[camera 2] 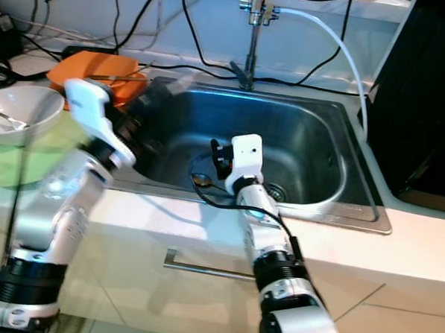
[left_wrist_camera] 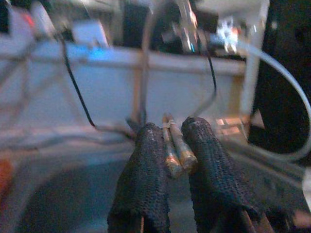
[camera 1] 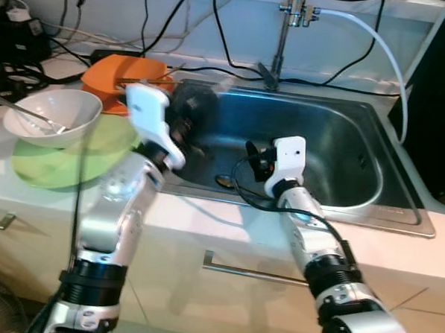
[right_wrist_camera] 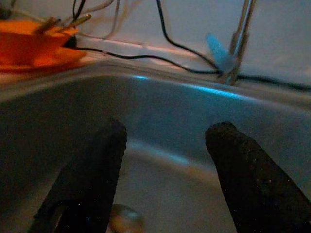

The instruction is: Kitchen organization

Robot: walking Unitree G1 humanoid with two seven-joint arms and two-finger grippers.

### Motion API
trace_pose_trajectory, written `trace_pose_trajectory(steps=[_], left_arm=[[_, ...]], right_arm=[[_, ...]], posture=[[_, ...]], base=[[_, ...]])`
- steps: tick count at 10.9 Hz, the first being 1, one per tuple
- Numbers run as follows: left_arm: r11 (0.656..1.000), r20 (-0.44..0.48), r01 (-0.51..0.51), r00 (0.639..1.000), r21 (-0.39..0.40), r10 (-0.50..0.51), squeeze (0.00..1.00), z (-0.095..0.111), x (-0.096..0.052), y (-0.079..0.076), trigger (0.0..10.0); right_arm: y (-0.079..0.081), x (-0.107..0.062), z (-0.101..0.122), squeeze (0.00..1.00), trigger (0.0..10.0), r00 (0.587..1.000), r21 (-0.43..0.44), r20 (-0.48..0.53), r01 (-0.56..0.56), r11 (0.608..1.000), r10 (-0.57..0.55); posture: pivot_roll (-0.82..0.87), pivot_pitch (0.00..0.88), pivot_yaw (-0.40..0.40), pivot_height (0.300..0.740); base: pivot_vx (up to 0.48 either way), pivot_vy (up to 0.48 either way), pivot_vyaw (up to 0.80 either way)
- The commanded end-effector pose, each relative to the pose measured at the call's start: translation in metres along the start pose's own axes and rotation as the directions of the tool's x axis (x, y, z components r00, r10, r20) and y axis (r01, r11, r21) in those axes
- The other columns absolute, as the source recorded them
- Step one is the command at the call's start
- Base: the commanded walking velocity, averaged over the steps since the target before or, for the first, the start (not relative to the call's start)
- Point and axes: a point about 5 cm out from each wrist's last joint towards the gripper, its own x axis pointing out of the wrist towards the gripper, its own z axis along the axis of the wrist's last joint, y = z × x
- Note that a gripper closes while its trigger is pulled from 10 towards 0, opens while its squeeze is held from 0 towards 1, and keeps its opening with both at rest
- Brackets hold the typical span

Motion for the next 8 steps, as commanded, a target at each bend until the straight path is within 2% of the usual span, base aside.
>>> trace_pose_trajectory(steps=[1,2,4,5,6,8], left_arm=[[0.999,-0.052,0.034,0.998,-0.021,-0.035,0.00,-0.011,-0.002,-0.004,10.0],[0.998,-0.081,0.058,0.995,-0.018,-0.059,0.00,-0.016,-0.004,-0.006,10.0],[0.998,-0.110,0.062,0.992,-0.021,-0.063,0.00,-0.021,-0.007,-0.006,10.0],[0.998,-0.120,0.064,0.991,-0.028,-0.066,0.00,-0.024,-0.010,-0.005,10.0],[0.996,-0.160,0.082,0.983,-0.017,-0.084,0.00,-0.030,-0.014,-0.006,10.0],[0.995,-0.202,0.095,0.974,-0.030,-0.099,0.00,-0.038,-0.019,-0.005,10.0]], right_arm=[[-0.002,-0.002,-0.002,1.00,10.0,1.000,-0.095,0.007,-0.002,0.995,0.002],[-0.004,-0.002,0.002,1.00,10.0,0.999,-0.207,0.035,-0.008,0.978,0.015],[-0.012,-0.001,0.006,1.00,10.0,0.998,-0.215,0.055,0.034,0.976,-0.023],[-0.010,0.000,0.006,0.36,10.0,0.998,-0.265,0.062,0.032,0.964,-0.016],[-0.007,0.000,0.006,0.00,10.0,0.998,-0.281,0.064,0.030,0.959,-0.012],[0.001,-0.001,0.005,0.00,10.0,0.997,-0.312,0.074,0.001,0.950,0.023]], posture=[[0.20,0.000,0.020,0.740],[0.20,0.000,0.019,0.740],[0.19,0.000,0.018,0.740],[0.20,0.000,0.017,0.740],[0.20,0.000,0.016,0.740],[0.20,0.000,0.015,0.740]], base=[[0.000,0.000,0.00],[0.000,0.000,0.00],[0.000,0.000,0.00],[0.000,0.000,0.00],[0.000,0.000,0.00],[0.000,0.000,0.00]])
